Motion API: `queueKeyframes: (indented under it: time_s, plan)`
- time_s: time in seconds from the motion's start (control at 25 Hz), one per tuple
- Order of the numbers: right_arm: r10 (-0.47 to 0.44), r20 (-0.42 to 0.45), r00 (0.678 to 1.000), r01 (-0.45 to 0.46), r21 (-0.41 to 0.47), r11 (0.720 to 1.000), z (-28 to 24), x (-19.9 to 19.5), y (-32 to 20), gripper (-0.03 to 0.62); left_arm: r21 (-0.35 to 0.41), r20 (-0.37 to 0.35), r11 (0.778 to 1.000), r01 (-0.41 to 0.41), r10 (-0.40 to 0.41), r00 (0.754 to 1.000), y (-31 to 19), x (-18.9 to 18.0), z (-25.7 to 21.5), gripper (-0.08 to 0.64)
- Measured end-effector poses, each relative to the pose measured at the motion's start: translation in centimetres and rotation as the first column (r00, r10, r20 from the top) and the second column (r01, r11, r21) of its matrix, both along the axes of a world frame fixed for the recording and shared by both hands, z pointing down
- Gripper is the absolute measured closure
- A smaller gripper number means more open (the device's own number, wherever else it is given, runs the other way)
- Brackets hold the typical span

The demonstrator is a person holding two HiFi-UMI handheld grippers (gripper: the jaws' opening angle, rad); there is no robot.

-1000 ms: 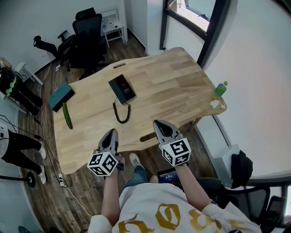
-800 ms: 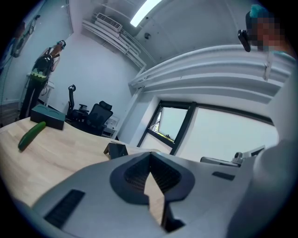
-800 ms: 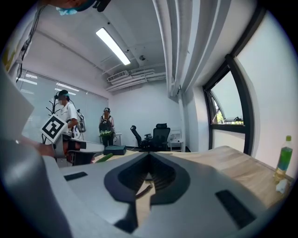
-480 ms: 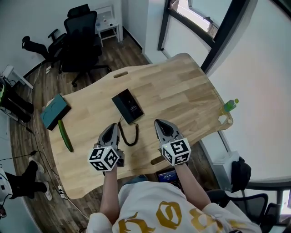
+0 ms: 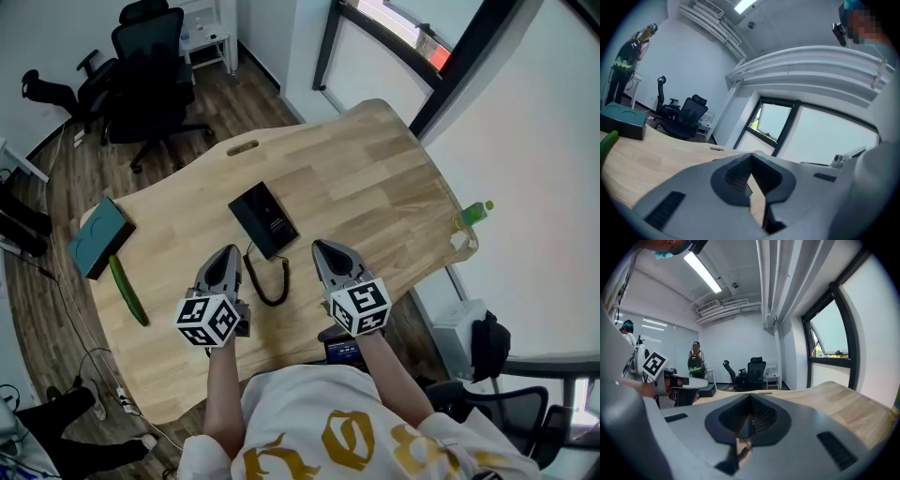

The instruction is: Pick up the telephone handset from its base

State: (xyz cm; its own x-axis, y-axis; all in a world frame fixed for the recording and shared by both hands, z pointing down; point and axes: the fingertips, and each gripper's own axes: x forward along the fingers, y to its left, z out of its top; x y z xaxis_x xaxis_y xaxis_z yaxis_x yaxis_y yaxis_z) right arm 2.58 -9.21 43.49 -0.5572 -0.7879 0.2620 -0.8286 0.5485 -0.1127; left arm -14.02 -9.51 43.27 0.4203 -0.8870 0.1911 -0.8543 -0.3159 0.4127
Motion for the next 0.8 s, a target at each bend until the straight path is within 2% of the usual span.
queueKeyframes:
  time_s: [0.28,0.44,0.8]
  plan:
    - [-0.021,-0.005,1.000,0.021,0.007,1.000,-0.1,-1.0,-0.8,0.588,-0.011,0.013,0.999,0.036,-0.036,0.999,-1.0,-0.6,0.5,0.554]
    - [-0.036,0.020,0.999,0.036,-0.004,0.999,0.0,-0.9,-1.8,0.588,-0.030,0.067,0.998,0.049,-0.047,0.997,-1.6,-0.5,1.2,0.554]
    - [-0.068,0.026,0.997,0.068,-0.032,0.997,2.0,-1.9,-3.4,0.588,-0.070,0.059,0.995,0.073,-0.069,0.996,-2.8,-1.2,3.0,0.554]
